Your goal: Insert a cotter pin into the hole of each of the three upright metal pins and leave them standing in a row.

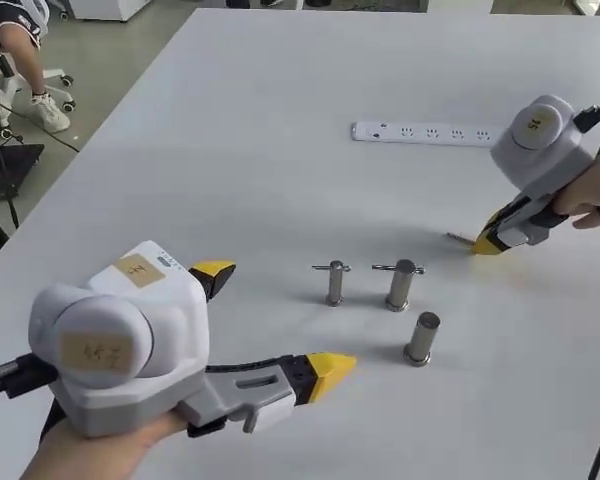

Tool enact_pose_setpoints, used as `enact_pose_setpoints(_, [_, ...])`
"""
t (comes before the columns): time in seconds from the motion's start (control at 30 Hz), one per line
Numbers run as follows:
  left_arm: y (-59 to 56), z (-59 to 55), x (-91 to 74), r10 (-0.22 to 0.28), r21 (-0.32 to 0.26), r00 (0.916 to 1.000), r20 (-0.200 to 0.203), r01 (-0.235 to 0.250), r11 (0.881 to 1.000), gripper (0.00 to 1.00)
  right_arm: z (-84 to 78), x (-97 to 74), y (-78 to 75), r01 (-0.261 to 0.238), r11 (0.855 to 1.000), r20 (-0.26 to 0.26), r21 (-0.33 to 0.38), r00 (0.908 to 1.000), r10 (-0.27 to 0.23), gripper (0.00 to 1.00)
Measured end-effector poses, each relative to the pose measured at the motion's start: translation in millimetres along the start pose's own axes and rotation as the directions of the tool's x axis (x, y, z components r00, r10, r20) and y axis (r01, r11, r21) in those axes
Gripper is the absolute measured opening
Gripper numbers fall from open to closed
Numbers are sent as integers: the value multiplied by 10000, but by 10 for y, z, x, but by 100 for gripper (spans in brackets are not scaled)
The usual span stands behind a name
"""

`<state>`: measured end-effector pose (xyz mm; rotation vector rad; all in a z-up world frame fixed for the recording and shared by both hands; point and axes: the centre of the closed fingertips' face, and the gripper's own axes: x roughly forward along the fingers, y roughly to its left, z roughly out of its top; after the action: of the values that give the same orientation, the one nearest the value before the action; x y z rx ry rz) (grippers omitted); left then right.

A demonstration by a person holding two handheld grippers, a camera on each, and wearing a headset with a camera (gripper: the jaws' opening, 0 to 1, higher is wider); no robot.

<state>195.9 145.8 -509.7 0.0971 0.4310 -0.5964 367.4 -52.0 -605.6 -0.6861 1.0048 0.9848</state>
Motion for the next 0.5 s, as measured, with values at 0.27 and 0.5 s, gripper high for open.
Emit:
enact_pose_setpoints(0.27, [-17,12,-5,-15,-5,10000,20,15,10000,86,-32,24,-66,158,9988,-449,-461,9988,-179,0])
enact_pose_setpoints(0.5, [-33,6,-9,-124,-86,9999,-60,123,9999,81,-36,25,-54,475,9922,-416,-1152,9977,-526,0])
